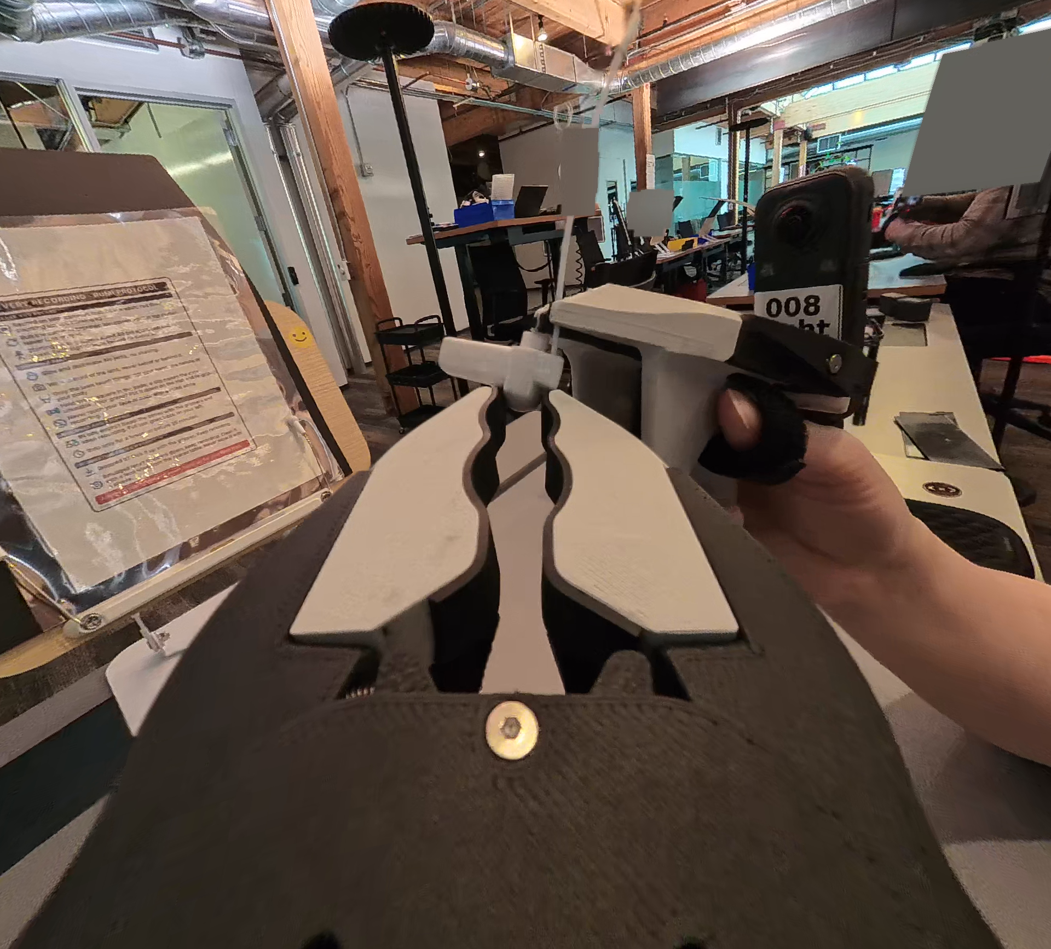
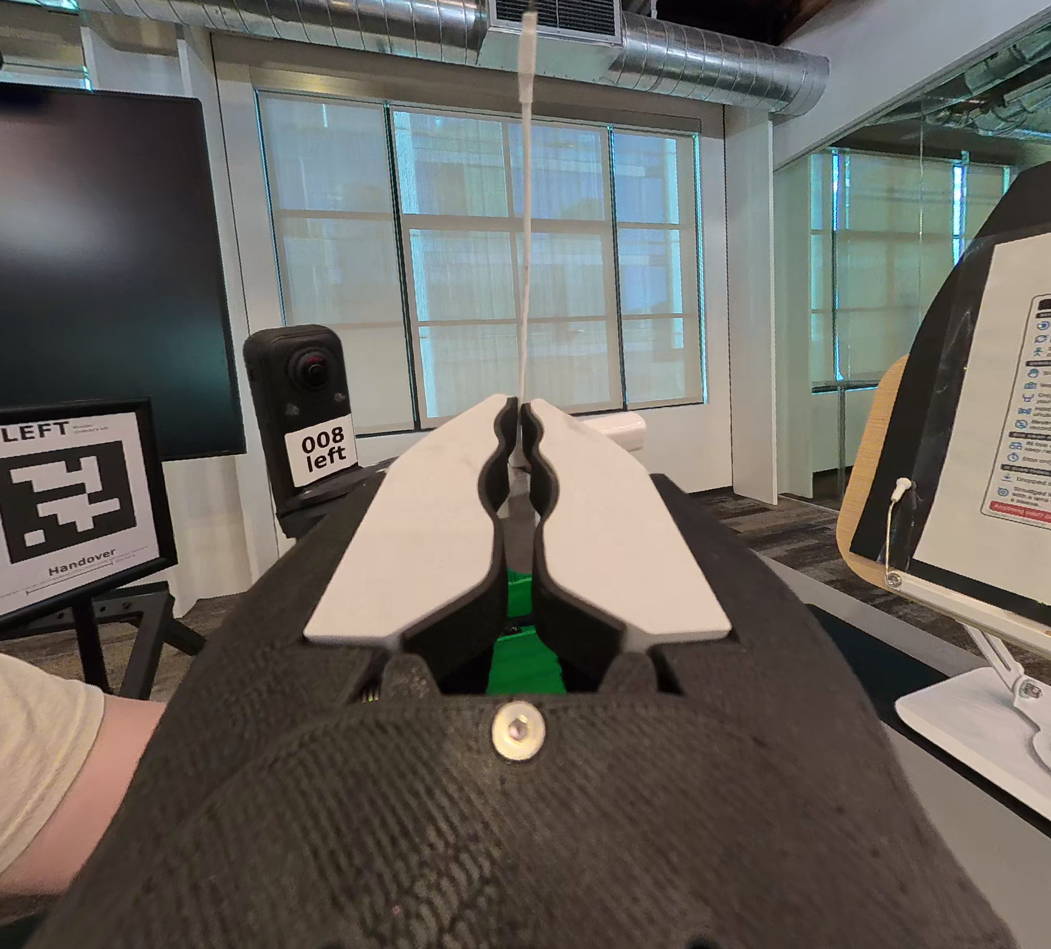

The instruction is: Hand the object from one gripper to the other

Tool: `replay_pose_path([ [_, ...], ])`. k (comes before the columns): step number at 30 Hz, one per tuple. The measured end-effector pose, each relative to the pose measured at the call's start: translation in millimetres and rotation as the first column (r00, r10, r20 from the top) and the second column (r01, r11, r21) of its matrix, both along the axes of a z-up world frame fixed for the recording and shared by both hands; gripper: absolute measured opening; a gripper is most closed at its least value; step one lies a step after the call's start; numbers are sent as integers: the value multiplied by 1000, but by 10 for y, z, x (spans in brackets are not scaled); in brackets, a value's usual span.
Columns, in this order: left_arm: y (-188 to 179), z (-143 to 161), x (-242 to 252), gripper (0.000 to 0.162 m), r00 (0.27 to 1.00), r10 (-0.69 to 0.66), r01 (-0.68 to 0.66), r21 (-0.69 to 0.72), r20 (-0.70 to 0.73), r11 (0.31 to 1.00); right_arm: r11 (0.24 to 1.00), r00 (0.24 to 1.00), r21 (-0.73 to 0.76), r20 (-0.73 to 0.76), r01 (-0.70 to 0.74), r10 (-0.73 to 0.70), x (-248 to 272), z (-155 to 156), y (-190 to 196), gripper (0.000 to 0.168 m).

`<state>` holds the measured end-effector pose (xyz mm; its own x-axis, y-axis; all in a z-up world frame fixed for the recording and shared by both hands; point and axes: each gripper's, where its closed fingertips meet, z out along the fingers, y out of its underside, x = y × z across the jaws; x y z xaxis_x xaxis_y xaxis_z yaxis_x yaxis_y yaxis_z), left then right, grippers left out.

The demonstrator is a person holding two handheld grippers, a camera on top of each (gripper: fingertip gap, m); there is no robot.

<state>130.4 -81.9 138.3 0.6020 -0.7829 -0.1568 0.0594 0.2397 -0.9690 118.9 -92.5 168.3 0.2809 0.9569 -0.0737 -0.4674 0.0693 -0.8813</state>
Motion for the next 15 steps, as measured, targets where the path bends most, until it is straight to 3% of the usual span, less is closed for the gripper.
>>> replay_pose_path([
  [8, -29, 119, -113, 10, 998, -45, 46, -11, 49, 999, 999, 999, 32, 5, 33, -33, 92, 61, 11, 9],
  [11, -58, 166, -158, 10, 988, -123, 129, -68, 95, 989, 998, 999, 53, 51, 13, -16, 75, 48, -9, 23],
  [15, -181, 269, -245, 11, 930, -308, 342, -168, 199, 924, 981, 972, 195, 232, -15, -31, 20, -74, -64, 26],
])
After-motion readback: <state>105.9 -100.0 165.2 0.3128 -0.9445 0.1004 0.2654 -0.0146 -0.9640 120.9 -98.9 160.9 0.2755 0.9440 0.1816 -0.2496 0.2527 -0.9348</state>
